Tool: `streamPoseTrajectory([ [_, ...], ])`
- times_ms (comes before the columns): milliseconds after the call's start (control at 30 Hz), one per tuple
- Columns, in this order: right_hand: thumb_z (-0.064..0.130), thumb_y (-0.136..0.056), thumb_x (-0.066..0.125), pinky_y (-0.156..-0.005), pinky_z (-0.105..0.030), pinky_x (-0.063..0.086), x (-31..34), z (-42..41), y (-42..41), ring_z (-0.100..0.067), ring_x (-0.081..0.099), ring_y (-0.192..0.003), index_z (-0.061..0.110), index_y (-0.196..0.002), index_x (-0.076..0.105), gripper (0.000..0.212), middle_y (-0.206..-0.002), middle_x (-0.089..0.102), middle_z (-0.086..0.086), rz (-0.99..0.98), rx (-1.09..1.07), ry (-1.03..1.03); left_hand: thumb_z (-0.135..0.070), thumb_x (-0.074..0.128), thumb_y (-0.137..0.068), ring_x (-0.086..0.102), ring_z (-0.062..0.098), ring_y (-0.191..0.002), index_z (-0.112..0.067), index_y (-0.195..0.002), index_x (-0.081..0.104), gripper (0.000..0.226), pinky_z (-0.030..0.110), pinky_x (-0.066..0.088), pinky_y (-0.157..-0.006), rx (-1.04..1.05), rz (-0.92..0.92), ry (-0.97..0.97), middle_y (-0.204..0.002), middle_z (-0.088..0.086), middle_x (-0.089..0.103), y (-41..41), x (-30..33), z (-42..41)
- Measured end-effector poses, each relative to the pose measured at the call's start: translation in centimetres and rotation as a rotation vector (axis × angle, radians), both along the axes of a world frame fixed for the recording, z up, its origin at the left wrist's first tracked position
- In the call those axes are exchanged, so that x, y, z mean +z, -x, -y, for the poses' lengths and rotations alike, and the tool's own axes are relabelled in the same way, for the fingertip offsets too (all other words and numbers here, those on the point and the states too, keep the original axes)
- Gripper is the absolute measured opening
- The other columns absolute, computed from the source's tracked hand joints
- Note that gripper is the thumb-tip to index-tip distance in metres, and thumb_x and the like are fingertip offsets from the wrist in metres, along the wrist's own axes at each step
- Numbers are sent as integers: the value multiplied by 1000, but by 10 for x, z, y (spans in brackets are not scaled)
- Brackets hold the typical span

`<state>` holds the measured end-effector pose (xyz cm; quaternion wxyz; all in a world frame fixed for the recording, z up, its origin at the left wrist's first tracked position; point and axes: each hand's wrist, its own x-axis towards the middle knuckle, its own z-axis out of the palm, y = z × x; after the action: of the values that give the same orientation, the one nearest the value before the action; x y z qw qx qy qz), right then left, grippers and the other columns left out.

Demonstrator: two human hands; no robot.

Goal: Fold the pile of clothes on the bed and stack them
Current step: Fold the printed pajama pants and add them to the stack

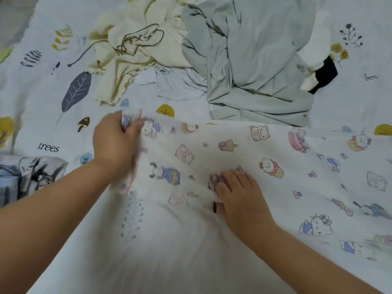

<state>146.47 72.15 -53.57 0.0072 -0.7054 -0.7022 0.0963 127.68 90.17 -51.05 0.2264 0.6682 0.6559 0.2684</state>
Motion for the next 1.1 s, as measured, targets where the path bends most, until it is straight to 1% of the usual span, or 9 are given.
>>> streamPoseTrajectory([
  [67,26,-64,82,-95,-53,45,-1,-5,0,-37,59,-111,5,-104,67,47,-116,63,-19,-43,-57,-10,-32,60,-87,55,30,-81,-10,-88,54,22,31,38,-68,4,44,-38,-92,16,58,-6,0,-10],
  [167,59,-87,42,-114,-52,0,-6,-7,-4,-30,2,-145,18,-146,23,74,-157,6,-12,-49,-79,205,-48,58,-85,50,37,-112,-6,-128,39,64,43,41,-92,109,-137,316,-127,21,47,-8,-14,-10],
  [267,65,-83,43,-109,-54,-17,-11,-2,-11,-32,-22,-141,25,-148,-11,94,-154,-22,-11,26,-33,325,-59,56,-81,57,36,-98,0,-122,42,73,40,46,-81,158,-142,633,-112,19,57,-1,-25,2],
  [367,41,-89,50,-110,-56,-12,-6,2,-6,-39,-24,-139,23,-145,-23,94,-152,-26,-16,56,21,426,-41,63,-84,53,28,-82,-3,-110,48,48,33,38,-70,43,-195,584,-96,13,58,7,-29,12],
  [567,2,-94,34,-103,-43,40,21,-5,25,-28,31,-135,10,-147,12,58,-150,25,-14,-154,-33,341,-28,65,-83,48,32,-84,-10,-92,44,30,35,32,-69,37,-322,310,-85,11,49,41,1,9],
  [733,32,-92,48,-105,-39,30,42,7,56,-25,32,-130,18,-144,24,59,-146,33,-4,-378,126,545,-22,65,-84,57,44,-89,10,-96,52,36,45,47,-79,25,-588,541,-96,31,56,100,3,25],
  [867,29,-98,35,-81,-33,41,41,-20,11,-23,53,-98,28,-144,23,47,-111,55,-2,-281,-279,117,-28,72,-79,45,50,-111,5,-130,42,68,57,40,-91,-20,-610,287,-123,35,44,99,-1,25],
  [967,24,-99,35,-67,-33,39,33,-44,-34,-24,50,-78,25,-140,32,42,-95,61,-7,-220,-523,118,-22,62,-87,44,46,-114,-5,-132,47,51,55,35,-92,-205,-741,33,-126,27,49,85,-9,23],
  [1100,21,-96,40,-71,-39,50,23,-65,-57,-30,56,-84,8,-96,59,23,-99,62,-14,-157,-481,316,-9,54,-84,51,34,-101,-9,-116,57,32,42,32,-89,-357,-1014,150,-106,14,57,77,-17,13],
])
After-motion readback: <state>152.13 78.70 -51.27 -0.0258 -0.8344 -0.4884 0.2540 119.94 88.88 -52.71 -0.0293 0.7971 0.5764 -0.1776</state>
